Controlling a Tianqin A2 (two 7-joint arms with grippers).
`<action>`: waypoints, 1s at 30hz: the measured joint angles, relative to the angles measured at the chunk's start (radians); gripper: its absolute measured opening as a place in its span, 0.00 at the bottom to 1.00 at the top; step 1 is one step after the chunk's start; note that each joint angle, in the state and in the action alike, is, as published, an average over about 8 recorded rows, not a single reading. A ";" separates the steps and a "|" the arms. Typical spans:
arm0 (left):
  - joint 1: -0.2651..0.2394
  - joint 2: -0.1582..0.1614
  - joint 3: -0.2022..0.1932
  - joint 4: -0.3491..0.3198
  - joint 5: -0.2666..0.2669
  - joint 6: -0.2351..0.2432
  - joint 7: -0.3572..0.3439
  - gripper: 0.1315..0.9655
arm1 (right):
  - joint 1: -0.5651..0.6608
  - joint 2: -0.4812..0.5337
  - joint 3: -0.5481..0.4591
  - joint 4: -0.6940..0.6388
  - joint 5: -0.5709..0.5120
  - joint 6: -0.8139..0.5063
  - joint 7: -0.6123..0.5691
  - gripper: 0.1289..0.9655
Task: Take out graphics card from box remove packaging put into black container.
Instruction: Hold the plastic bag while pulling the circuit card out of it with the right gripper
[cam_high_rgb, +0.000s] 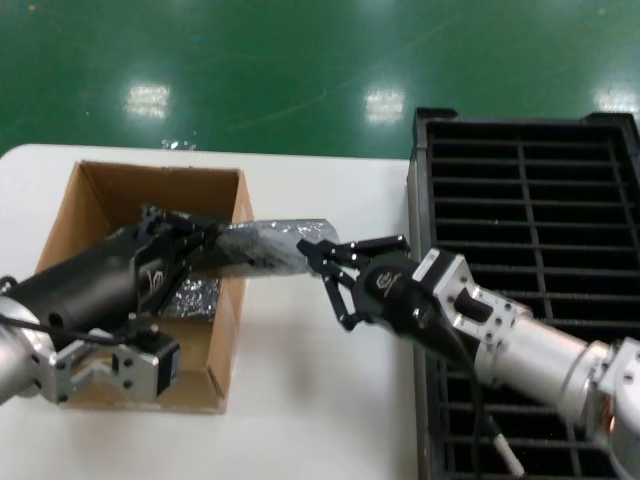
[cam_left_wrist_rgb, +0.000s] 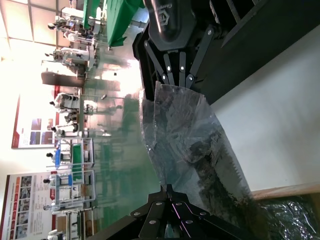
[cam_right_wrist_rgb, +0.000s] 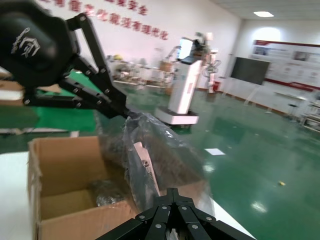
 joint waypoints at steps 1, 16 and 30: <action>0.000 0.000 0.000 0.000 0.000 0.000 0.000 0.01 | 0.012 -0.004 0.009 -0.021 -0.015 -0.036 0.006 0.01; 0.000 0.000 0.000 0.000 0.000 0.000 0.000 0.01 | 0.137 -0.141 0.205 -0.352 -0.189 -0.507 -0.023 0.00; 0.000 0.000 0.000 0.000 0.000 0.000 0.000 0.01 | 0.101 -0.225 0.334 -0.395 -0.304 -0.628 -0.025 0.00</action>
